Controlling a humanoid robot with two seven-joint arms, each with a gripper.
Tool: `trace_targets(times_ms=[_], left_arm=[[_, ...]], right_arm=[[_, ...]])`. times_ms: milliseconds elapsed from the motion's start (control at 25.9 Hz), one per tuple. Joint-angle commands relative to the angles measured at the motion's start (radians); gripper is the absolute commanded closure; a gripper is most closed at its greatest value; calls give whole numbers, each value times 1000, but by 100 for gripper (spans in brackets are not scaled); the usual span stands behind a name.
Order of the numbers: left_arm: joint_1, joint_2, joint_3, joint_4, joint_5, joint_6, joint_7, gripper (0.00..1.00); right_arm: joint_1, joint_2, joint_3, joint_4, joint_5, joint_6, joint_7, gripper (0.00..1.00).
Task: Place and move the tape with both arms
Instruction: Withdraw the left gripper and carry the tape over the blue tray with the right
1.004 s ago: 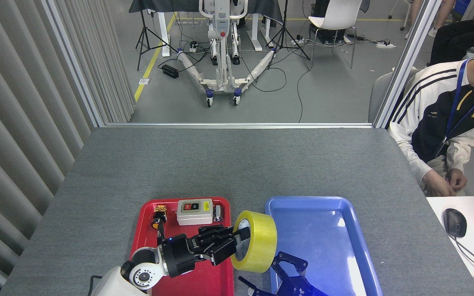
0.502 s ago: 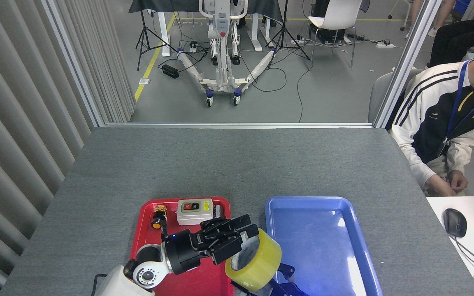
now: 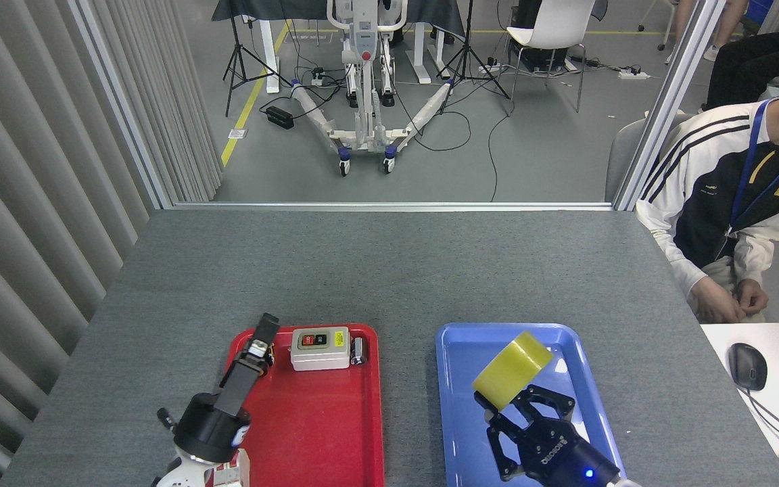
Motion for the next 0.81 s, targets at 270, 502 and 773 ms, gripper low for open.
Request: trace_targets(times_ms=[270, 502, 773], left_arm=[[121, 164, 12, -222, -596, 776, 311, 0], [121, 159, 7, -216, -606, 784, 305, 0], [123, 158, 14, -217, -601, 747, 303, 0]], right_arm=[[-60, -56, -66, -29, -28, 34, 335, 100], [-95, -31, -55, -83, -98, 44, 827, 100], [-152, -1, -25, -68, -255, 88, 1178, 94]])
